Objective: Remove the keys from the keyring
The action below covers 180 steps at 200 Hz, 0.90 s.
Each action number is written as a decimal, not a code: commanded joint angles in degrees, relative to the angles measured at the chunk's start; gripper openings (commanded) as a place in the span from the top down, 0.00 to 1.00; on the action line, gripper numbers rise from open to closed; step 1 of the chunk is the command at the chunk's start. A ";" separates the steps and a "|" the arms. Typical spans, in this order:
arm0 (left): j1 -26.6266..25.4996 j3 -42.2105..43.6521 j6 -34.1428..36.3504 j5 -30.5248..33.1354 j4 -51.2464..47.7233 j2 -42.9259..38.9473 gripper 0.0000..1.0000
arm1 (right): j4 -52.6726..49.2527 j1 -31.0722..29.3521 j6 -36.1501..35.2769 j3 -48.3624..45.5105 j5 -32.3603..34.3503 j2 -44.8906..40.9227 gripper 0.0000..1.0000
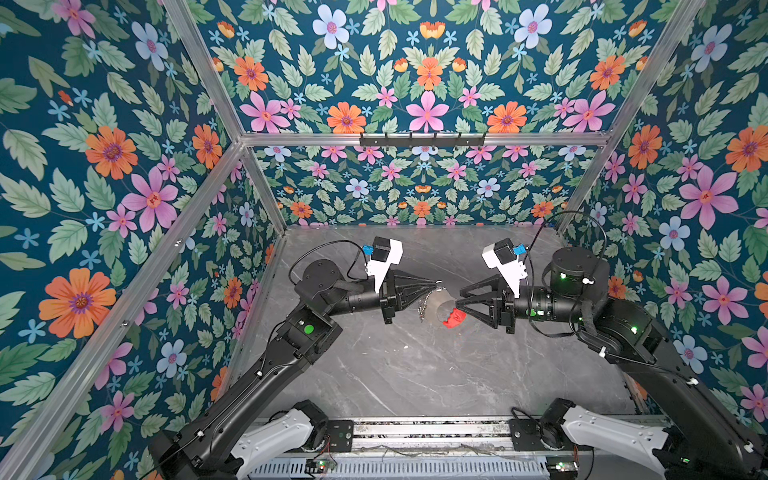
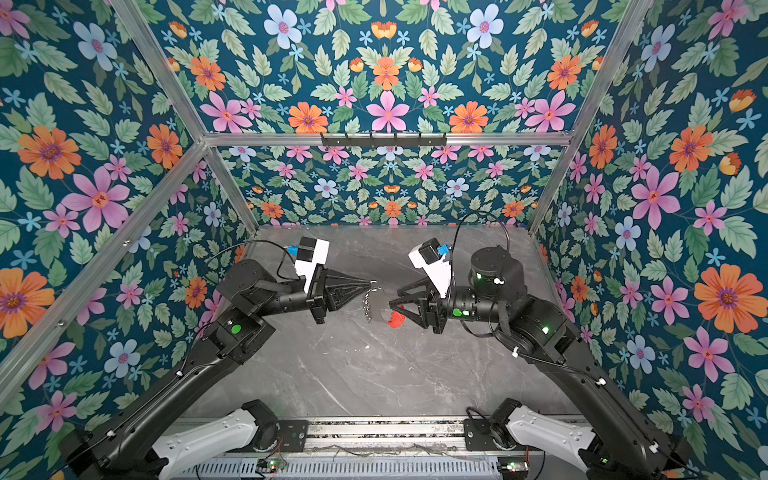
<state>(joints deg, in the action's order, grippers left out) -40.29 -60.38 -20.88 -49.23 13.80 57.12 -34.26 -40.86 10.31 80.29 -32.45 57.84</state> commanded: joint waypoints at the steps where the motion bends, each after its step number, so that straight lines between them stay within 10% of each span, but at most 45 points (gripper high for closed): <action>1: -0.03 -0.17 -0.39 1.63 4.28 -0.39 1.00 | 2.77 -0.08 -0.90 -1.08 0.85 -0.20 0.57; 55: -0.05 0.26 -3.20 4.75 6.85 -0.67 1.00 | 4.02 -0.10 -1.12 -2.64 1.27 -0.01 0.56; 143: -0.14 -0.69 -6.67 9.32 5.60 0.48 1.00 | 0.51 -4.02 -4.93 1.29 7.65 2.95 1.00; 180: -0.14 -1.95 -5.64 11.53 1.60 0.26 1.00 | -2.24 -6.76 -7.20 3.15 12.21 4.29 1.00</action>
<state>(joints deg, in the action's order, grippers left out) -40.45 -61.41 -27.05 -39.88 16.73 57.49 -34.98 -46.28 5.76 82.54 -23.53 61.54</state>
